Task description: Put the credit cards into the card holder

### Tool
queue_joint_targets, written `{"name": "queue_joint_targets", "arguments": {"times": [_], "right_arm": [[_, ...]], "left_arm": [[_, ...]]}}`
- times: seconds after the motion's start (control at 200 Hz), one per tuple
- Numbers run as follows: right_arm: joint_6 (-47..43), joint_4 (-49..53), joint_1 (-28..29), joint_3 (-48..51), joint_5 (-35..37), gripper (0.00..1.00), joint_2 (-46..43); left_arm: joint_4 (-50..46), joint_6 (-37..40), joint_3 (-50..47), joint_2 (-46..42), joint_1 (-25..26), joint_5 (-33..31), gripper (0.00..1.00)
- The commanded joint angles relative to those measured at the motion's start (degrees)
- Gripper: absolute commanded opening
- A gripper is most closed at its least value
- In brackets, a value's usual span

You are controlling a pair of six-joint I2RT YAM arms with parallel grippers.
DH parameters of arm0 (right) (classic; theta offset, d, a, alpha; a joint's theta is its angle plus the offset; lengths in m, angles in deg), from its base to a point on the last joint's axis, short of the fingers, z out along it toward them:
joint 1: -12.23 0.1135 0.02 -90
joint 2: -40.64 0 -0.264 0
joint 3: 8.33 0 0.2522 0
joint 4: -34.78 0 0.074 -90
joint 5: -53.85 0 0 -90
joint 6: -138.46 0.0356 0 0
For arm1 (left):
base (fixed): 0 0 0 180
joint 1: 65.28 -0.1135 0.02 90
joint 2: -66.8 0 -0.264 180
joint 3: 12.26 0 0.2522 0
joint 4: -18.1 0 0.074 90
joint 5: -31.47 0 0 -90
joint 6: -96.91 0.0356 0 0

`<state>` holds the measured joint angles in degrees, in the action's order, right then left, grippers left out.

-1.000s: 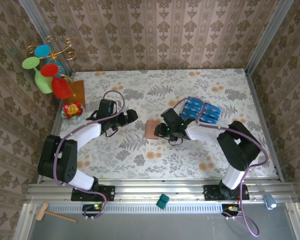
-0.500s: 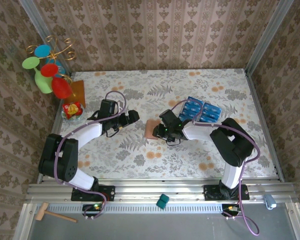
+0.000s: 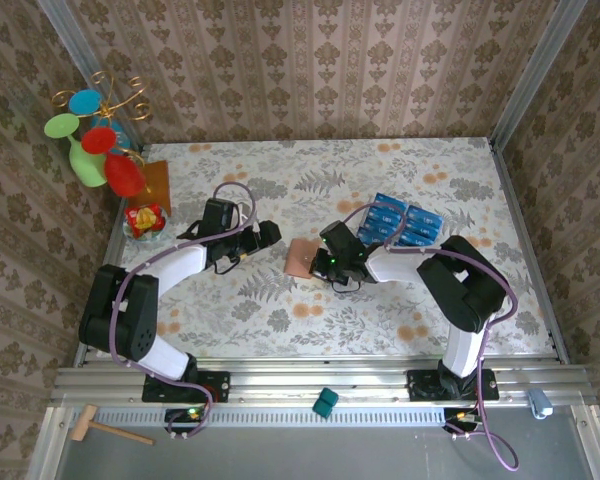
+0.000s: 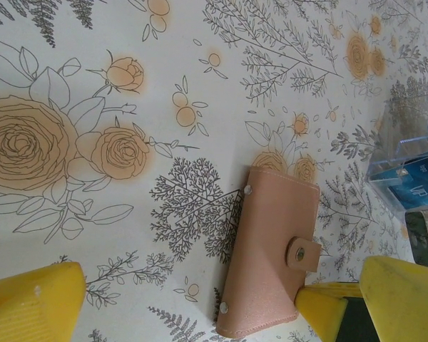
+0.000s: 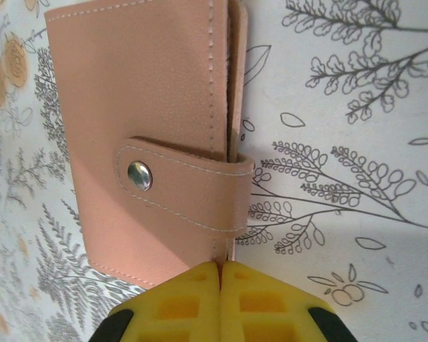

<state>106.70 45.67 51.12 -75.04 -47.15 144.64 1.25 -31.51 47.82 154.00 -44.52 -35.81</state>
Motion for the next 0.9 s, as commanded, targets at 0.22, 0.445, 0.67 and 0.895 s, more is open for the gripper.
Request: {"name": "queue_joint_targets", "arguments": {"times": [0.22,0.445,0.67,0.895], "right_arm": [[-0.81,1.65,-0.17,0.71,-0.97,0.0,-4.7],[-2.75,4.13,-0.16,-1.2,-1.64,0.0,-9.41],[-3.34,4.59,-0.14,-2.46,-3.04,0.0,-13.04],[-3.94,4.3,-0.22,-3.14,-4.06,0.0,-16.84]], "left_arm": [[-1.3,1.39,2.66,0.59,0.5,0.55,1.0],[-2.49,2.85,5.67,0.76,0.43,2.57,1.0],[-1.69,1.76,8.1,2.01,-0.01,6.78,1.0],[1.68,-1.03,8.3,3.7,-0.36,10.97,1.0]]}}
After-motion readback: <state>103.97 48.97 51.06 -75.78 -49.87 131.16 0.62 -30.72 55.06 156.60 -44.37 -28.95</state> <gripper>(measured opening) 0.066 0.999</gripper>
